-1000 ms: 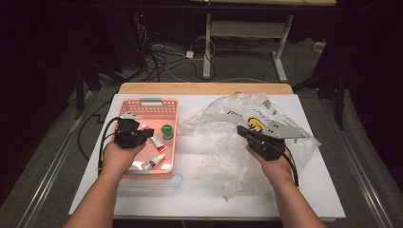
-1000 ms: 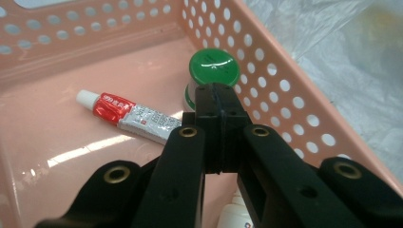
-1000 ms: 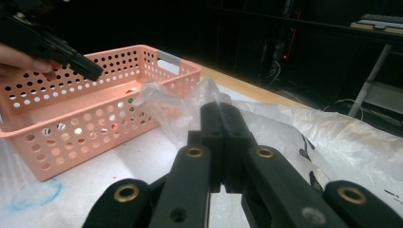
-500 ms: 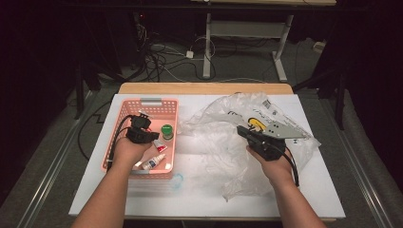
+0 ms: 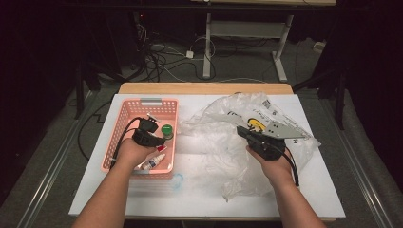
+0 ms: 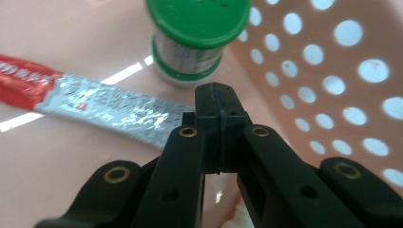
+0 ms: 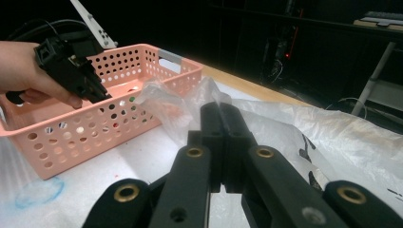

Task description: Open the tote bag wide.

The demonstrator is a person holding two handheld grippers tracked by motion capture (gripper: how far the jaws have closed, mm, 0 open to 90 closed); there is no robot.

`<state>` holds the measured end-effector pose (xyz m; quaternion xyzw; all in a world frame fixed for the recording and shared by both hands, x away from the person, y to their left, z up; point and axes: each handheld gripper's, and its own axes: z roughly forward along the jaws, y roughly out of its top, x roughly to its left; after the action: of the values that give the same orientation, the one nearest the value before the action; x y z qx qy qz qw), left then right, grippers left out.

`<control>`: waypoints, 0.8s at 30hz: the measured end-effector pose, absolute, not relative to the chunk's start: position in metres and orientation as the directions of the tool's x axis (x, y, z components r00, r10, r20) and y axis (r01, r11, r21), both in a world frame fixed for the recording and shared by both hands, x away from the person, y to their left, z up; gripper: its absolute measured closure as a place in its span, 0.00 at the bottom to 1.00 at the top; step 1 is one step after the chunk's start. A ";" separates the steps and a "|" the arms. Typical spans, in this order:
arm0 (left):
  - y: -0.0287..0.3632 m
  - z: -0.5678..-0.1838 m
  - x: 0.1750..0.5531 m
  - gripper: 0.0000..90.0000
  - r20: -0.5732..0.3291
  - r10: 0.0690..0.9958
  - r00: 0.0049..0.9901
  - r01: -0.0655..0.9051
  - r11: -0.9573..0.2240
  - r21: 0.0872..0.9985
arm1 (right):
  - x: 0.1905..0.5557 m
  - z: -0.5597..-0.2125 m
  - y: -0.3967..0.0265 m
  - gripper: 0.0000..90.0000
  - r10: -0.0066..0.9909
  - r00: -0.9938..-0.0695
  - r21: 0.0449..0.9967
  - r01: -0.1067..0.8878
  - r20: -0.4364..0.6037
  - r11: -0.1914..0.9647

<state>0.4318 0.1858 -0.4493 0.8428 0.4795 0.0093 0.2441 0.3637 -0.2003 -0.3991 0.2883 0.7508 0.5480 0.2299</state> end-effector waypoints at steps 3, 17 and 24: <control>0.180 -0.449 0.434 0.98 -0.216 0.805 0.553 0.796 -0.432 0.424 | 0.364 -0.400 -0.200 1.00 0.683 -0.730 0.954 0.183 -0.028 0.236; 0.166 -0.458 0.441 0.98 -0.139 0.811 0.568 0.793 -0.495 0.356 | 0.364 -0.401 -0.200 1.00 0.677 -0.736 0.953 0.191 -0.020 0.235; 0.177 -0.455 0.438 0.97 -0.094 0.830 0.550 0.809 -0.502 0.305 | 0.363 -0.400 -0.201 1.00 0.677 -0.736 0.953 0.189 -0.022 0.236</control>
<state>0.4378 0.1768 -0.4551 0.8660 0.4731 0.0321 0.1584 0.3634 -0.2007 -0.4003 0.2871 0.7539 0.5473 0.2230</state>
